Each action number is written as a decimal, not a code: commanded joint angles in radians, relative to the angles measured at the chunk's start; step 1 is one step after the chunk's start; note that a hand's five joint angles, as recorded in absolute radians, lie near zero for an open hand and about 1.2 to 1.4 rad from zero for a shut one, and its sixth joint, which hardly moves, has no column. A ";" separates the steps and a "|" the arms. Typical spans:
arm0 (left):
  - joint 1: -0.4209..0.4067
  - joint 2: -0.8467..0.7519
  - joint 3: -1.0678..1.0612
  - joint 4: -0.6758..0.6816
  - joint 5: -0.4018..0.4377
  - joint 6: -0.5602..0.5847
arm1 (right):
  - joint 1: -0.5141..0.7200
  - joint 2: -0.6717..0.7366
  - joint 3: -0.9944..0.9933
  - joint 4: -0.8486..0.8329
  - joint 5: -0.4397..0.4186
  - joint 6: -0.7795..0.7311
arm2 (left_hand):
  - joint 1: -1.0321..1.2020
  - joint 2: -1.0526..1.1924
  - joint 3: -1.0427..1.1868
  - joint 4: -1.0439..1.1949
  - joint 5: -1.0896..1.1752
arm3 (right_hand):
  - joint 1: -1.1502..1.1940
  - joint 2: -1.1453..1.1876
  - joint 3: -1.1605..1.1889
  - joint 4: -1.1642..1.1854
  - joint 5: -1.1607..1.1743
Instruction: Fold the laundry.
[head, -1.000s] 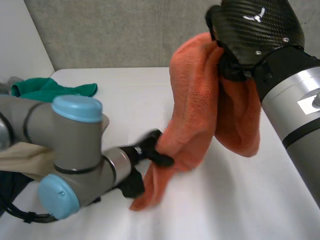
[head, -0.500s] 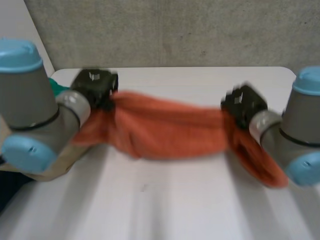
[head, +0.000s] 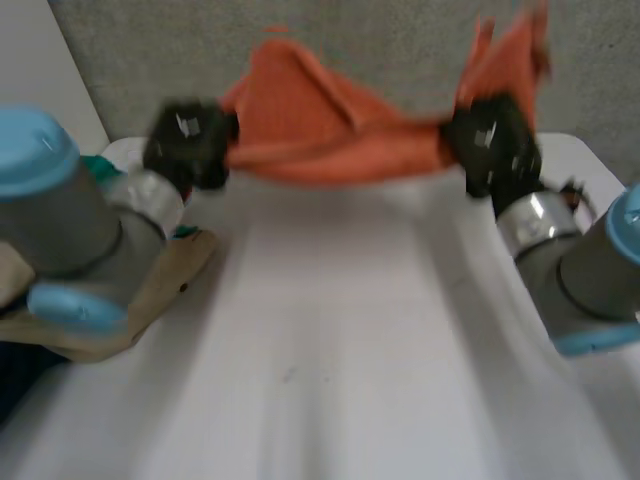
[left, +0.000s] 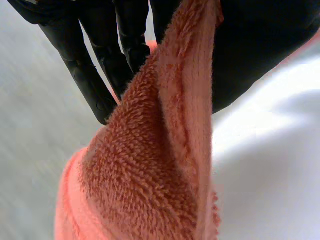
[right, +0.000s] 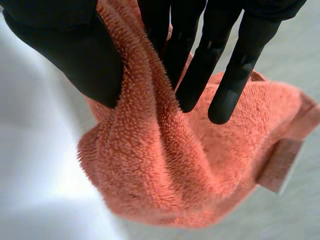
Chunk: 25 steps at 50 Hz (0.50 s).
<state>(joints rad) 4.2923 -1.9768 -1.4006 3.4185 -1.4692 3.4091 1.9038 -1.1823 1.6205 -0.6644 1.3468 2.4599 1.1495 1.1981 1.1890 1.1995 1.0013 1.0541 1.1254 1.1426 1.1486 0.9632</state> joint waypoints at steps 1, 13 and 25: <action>-0.040 -0.065 -0.224 0.001 -0.002 0.093 | -0.041 0.061 0.070 0.368 -0.023 -0.179 | 0.247 0.198 0.207 0.197 0.220 | -0.176 -0.248 -0.265 -0.271 -0.260; -0.022 0.009 -0.336 0.016 0.003 0.121 | -0.066 -0.031 -0.206 0.800 0.025 -0.001 | 0.247 0.198 0.207 0.197 0.220 | -0.774 -0.845 -0.862 -0.868 -0.857; -0.003 0.029 -0.380 0.027 -0.003 0.136 | -0.071 0.223 -0.628 1.025 0.012 -0.093 | 0.074 0.026 0.035 0.024 0.048 | -0.733 -0.804 -0.821 -0.827 -0.816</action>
<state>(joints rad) 4.2781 -1.9463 -1.7697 3.4411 -1.4693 3.5383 1.8383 -1.1145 1.1739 0.2995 1.3537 2.4719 1.1439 1.1694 1.1667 1.1684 0.9876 0.3229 0.3408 0.2935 0.2992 0.1026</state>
